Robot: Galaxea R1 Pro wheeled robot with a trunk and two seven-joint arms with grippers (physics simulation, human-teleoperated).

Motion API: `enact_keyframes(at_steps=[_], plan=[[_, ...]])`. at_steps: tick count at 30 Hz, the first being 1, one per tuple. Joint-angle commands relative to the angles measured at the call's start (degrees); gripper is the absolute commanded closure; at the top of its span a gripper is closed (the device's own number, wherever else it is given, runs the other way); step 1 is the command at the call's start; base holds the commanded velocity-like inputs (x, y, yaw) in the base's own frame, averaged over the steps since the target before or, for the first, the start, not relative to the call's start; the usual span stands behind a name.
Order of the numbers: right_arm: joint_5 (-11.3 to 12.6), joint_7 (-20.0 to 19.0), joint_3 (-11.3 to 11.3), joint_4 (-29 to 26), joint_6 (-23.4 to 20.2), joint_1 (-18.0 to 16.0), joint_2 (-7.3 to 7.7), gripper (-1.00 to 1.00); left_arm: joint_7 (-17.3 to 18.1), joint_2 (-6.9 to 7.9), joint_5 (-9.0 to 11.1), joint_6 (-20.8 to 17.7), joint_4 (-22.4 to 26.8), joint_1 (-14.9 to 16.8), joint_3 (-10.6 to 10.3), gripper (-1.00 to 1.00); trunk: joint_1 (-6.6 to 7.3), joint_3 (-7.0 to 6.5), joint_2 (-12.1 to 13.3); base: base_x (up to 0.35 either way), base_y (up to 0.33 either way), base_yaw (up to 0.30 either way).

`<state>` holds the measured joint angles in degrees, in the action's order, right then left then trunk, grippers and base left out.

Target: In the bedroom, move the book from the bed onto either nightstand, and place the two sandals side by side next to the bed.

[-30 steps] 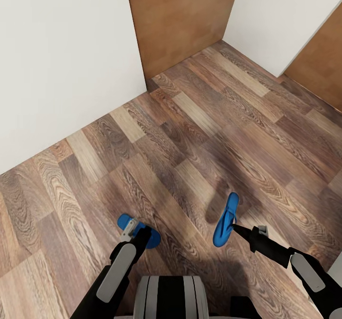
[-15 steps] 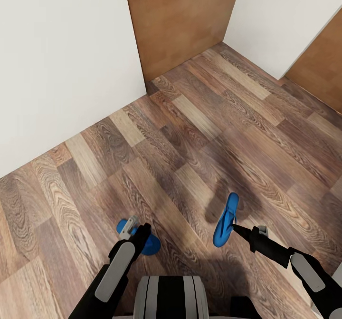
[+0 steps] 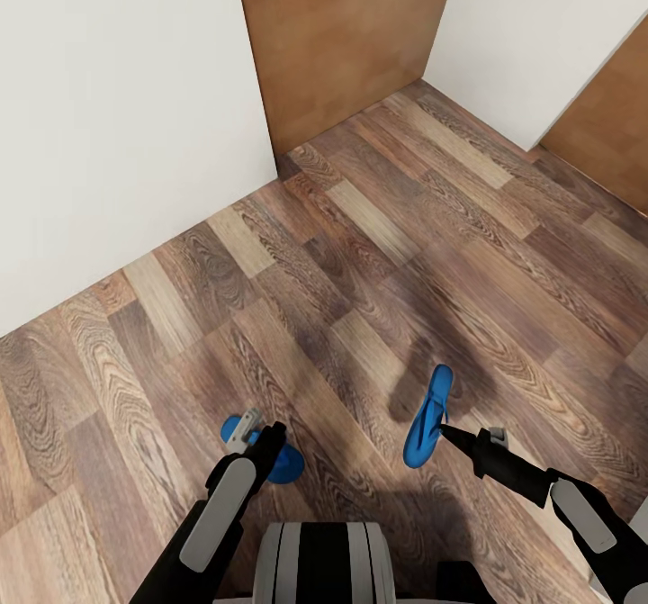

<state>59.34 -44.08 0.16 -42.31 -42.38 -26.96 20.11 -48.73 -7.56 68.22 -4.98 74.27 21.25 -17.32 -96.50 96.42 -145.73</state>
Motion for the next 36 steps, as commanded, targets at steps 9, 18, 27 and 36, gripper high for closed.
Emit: enact_keyframes(at_steps=[9,18,27,36], plan=[[0.33,-0.13,0.02,0.03,-0.34,-0.02,0.02,1.0,-0.39,0.0,0.15,-0.36,0.09,0.02,0.09,-1.0,-0.15,1.36,-0.09,0.0,0.0,0.0],[0.34,-0.13,0.02,0.03,-0.33,-0.02,0.02,1.0,-0.4,0.0,0.16,-0.37,0.09,0.02,0.09,-1.0,-0.25,2.24,-0.15,0.0,0.0,0.0],[0.33,-0.13,0.02,0.03,-0.34,-0.02,0.02,1.0,-0.4,0.0,0.16,-0.38,0.09,0.02,0.09,-1.0,-0.48,4.24,-0.27,0.0,0.0,0.0],[0.32,-0.14,0.02,0.03,-0.34,-0.02,0.02,1.0,-0.4,0.0,0.16,-0.38,0.09,0.02,0.09,-1.0,-0.48,4.24,-0.27,0.0,0.0,0.0]])
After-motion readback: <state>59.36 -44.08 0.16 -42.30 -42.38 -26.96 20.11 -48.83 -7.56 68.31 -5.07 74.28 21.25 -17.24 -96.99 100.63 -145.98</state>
